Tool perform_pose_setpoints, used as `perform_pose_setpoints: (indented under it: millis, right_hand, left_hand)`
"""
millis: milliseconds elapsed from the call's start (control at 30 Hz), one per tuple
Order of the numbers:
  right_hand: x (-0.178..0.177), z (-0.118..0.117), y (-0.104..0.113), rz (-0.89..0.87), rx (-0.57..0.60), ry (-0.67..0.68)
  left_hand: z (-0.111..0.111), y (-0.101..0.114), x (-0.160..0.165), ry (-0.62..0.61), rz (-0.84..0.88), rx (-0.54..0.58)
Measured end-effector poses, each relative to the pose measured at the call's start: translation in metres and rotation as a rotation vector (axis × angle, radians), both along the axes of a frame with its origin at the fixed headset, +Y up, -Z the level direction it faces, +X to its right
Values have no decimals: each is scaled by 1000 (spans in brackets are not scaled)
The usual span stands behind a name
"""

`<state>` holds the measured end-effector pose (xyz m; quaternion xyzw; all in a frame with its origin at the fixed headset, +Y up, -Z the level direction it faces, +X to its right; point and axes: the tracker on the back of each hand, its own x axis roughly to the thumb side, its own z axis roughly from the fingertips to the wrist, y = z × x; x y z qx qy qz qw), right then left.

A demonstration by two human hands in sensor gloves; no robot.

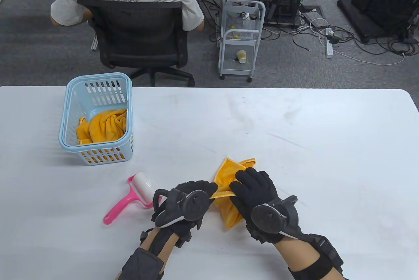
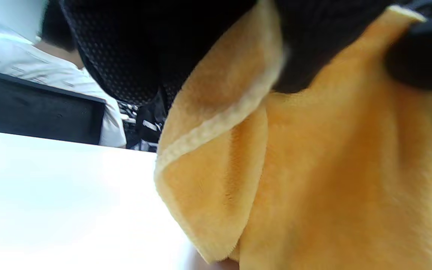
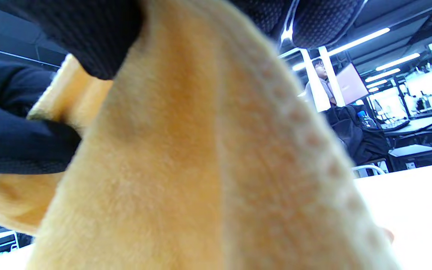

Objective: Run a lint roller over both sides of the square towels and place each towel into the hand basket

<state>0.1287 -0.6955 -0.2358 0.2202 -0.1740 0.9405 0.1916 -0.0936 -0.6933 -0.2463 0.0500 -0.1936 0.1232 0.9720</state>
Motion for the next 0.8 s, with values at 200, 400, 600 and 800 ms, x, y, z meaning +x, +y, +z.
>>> perform_pose_setpoints:
  millis: [200, 400, 600, 800]
  right_hand:
    - [7, -23, -6, -110, -524, 386]
    - [7, -33, -16, 11, -733, 461]
    - [33, -46, -8, -106, -684, 385]
    - [56, -45, 20, -170, -530, 331]
  left_hand:
    - [4, 37, -28, 81, 119, 144]
    - [9, 67, -36, 85, 171, 169]
    - [8, 101, -37, 87, 208, 216]
    - [10, 146, -52, 89, 286, 256]
